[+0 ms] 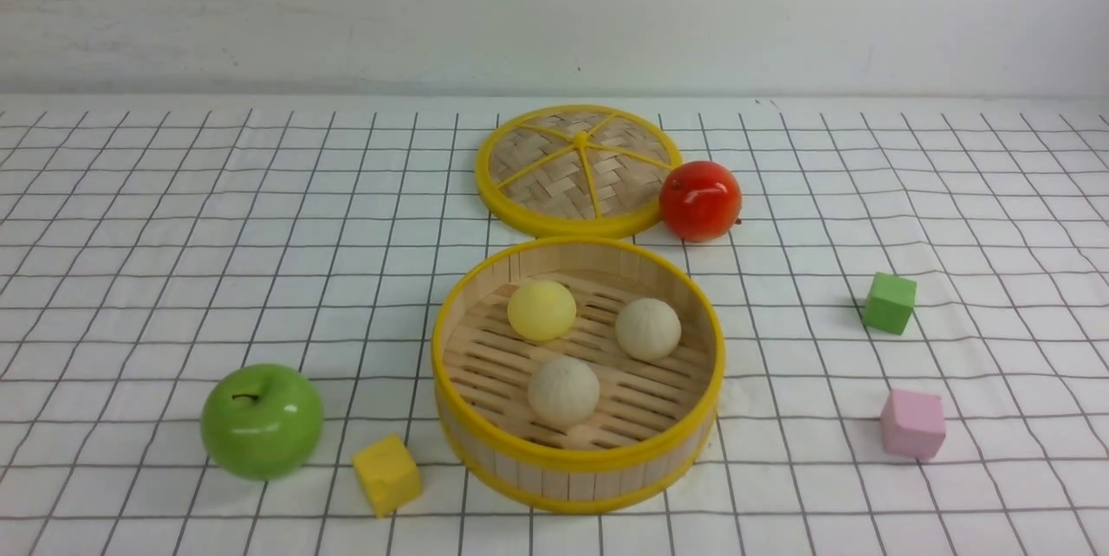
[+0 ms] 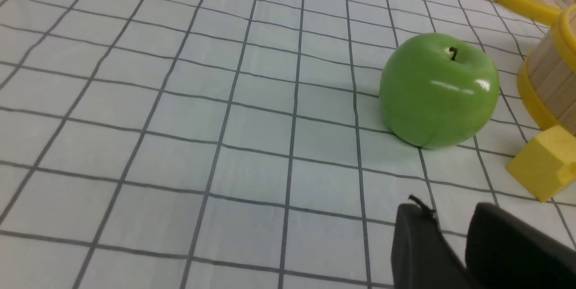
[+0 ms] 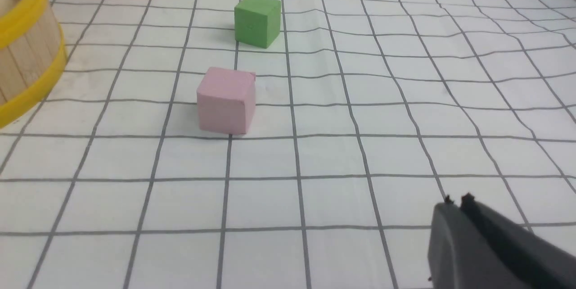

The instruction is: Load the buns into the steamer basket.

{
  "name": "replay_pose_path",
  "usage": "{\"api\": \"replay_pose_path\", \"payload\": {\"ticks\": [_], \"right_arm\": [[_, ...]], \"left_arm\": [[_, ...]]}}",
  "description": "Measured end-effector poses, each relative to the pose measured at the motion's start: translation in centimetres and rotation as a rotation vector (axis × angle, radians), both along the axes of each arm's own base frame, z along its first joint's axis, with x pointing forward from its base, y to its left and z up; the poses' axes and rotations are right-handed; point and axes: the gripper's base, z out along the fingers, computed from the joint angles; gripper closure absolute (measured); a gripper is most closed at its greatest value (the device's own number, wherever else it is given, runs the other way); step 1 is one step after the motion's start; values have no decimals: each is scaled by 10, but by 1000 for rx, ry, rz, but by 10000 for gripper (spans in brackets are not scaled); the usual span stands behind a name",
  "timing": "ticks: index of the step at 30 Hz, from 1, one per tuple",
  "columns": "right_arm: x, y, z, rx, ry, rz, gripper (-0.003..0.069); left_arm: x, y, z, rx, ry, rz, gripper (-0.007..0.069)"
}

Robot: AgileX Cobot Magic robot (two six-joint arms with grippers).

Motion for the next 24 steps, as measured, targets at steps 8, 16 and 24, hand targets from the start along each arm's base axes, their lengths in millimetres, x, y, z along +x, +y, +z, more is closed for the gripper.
{"api": "replay_pose_path", "payload": {"ticks": [8,16,24], "right_arm": [[0,0,0,0,0,0,648],[0,0,0,0,0,0,646],[0,0,0,0,0,0,637]], "left_arm": [[0,0,0,0,0,0,454],[0,0,0,0,3,0,442],[0,0,0,0,3,0,438]]}}
